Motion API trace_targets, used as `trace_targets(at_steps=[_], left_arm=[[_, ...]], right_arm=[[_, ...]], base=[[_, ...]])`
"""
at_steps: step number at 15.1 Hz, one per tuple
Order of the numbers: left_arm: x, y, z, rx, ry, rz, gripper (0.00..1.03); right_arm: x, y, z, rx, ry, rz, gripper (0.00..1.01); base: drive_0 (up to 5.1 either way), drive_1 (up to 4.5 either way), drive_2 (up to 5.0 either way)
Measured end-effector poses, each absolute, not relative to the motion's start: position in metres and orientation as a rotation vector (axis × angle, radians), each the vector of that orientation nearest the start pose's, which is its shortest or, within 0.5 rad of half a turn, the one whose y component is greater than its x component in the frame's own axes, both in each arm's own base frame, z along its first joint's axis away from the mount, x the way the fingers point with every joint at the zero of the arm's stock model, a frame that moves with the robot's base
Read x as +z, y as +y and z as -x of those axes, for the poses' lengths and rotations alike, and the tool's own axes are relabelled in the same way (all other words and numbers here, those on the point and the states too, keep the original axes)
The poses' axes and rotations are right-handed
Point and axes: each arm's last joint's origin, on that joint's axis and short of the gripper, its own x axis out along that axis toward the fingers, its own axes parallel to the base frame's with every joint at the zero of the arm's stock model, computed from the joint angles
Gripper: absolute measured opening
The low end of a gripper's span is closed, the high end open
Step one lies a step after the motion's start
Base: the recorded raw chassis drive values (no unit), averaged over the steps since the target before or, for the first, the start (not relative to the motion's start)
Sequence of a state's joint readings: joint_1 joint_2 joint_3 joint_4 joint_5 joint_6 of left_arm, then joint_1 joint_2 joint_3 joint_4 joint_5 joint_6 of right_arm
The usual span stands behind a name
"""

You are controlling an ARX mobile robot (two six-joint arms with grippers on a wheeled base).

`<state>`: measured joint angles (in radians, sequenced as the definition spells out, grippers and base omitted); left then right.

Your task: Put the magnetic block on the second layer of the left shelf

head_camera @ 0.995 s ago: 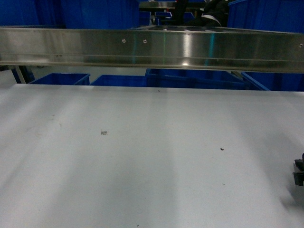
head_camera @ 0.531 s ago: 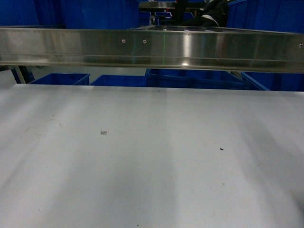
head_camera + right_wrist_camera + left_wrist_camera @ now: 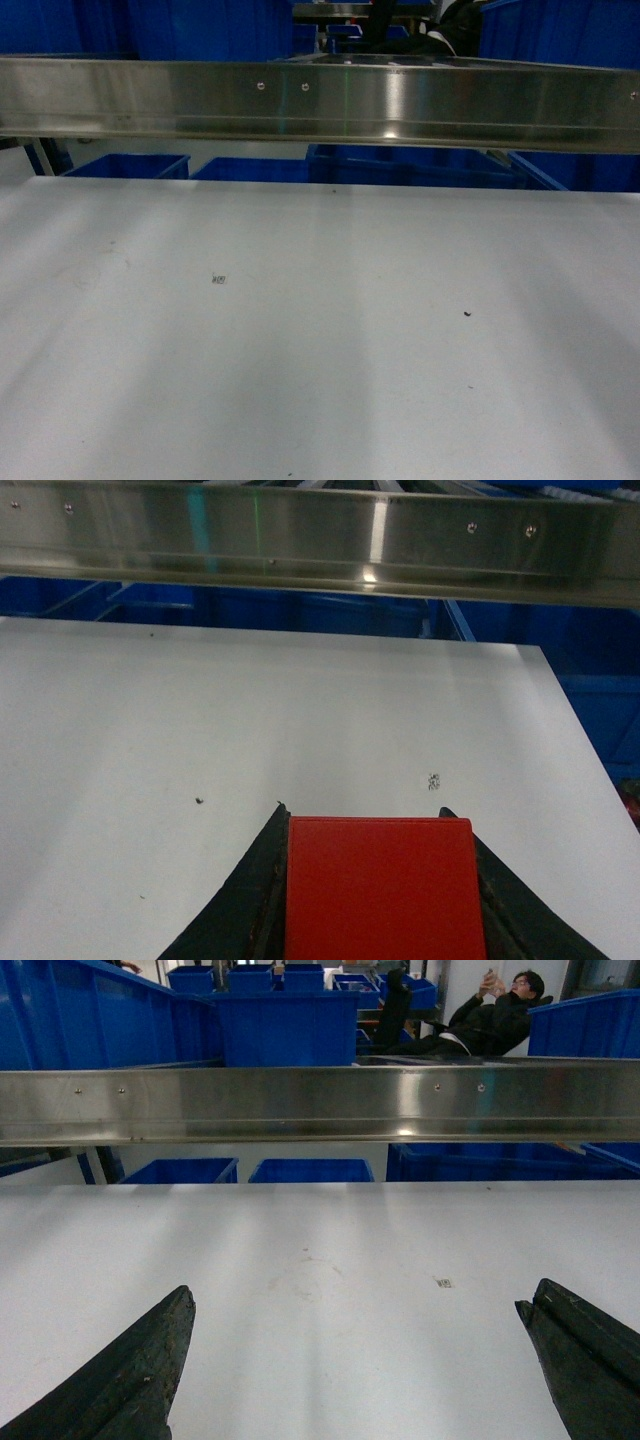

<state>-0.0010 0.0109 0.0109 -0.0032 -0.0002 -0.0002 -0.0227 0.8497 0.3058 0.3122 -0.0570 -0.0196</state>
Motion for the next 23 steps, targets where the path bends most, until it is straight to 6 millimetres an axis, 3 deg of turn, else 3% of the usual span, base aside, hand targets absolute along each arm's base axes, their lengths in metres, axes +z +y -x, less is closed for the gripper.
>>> trace_targets(at_steps=[10,23], left_arm=[[0.1661,-0.0001,-0.0977,-0.001,0.003,0.0,0.98],[0.166,0.0,-0.0977,0.0,0.004,0.0,0.98]], right_arm=[[0.2051,-0.0013,-0.1778,0.067,0.234,0.033,0.33],[0.2065,-0.0012,-0.1773,0.068,0.227,0.033,0.33]], base=[[0.0,0.0,0.0],[-4.9,2.54,2.5]])
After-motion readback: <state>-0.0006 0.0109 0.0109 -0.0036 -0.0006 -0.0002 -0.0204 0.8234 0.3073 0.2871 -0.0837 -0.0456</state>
